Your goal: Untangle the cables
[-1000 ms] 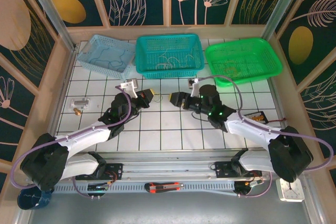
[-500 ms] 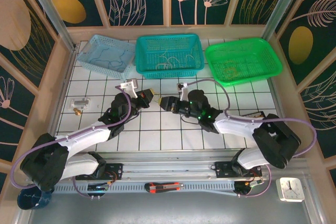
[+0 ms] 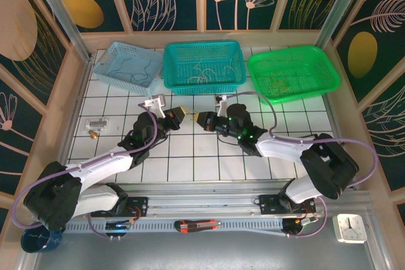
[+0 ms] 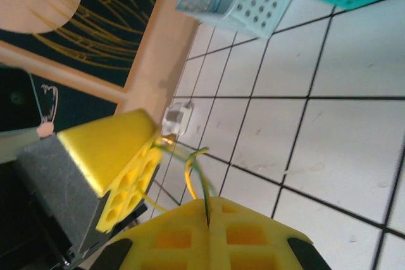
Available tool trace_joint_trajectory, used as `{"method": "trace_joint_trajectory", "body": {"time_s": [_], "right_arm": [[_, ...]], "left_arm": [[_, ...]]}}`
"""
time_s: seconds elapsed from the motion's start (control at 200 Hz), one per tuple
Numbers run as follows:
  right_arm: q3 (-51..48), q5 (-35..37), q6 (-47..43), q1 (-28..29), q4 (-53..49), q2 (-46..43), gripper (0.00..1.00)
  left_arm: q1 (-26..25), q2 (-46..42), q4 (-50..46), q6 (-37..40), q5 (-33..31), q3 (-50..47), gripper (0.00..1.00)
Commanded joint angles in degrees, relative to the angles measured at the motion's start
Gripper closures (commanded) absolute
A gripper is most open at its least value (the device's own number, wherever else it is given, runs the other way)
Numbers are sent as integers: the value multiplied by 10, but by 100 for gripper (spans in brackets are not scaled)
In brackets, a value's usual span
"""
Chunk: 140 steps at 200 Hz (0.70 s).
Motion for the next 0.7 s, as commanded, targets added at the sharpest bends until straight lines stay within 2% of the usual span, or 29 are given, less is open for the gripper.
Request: {"method": "trace_joint_trajectory", "body": {"time_s": [0.0,0.2,0.485,0.656,0.696], "right_arm": [[-19,28,-30,-32,-47,-66,100],[-20,43,-72,-58,-116,-126,100],[11,41,-104,-68,-154,-151,100],[13,70,-106,-124,-195,-191,100],[7,72,-98,-160,-200,-205,100]], "left_arm": [[4,-11,23,4,-6,-4,100],[3,-4,22,14,-2,0,100],[4,5,13,46,10,1,100],[4,-7,5,42,-30,-23,100],[3,-11,6,40,-36,-29,100]]}}
